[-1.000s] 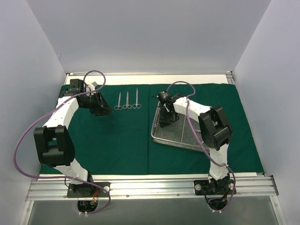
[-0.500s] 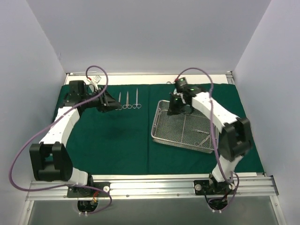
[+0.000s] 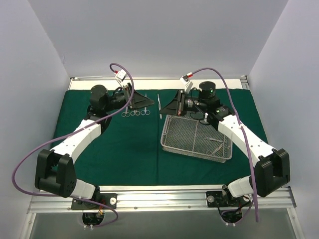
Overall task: Open and lay out the surgical kit
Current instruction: Pick up the medical item from the container.
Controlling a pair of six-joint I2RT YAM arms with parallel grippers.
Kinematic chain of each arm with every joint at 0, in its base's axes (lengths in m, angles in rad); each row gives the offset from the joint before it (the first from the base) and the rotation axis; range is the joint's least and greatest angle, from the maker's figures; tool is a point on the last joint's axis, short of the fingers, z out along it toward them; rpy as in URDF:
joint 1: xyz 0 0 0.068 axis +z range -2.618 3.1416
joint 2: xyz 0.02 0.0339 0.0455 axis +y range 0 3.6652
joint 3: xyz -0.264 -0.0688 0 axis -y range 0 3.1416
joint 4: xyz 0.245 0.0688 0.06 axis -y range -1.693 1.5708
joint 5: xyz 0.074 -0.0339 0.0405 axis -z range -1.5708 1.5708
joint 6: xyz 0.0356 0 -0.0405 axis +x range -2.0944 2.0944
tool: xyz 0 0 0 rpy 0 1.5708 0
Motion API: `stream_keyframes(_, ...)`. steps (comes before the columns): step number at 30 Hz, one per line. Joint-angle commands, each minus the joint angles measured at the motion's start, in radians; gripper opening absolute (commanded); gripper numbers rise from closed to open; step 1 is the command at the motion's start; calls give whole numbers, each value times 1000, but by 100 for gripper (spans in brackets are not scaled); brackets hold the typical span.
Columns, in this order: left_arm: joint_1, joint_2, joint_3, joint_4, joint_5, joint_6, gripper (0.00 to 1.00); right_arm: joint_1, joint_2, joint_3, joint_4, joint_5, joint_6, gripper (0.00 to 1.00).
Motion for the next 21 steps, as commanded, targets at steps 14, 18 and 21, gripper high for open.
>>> stream_keyframes(14,-69,-27,22,138,-29,-39,59,24,-21,-31,322,-135,181,0)
stream_keyframes(18,-70,-13,39,153,-13,-49,50,30,-13,-34,331,-138,189,0)
stream_keyframes(21,-70,-2,38,167,6,-61,37,31,-9,-36,342,-138,196,0)
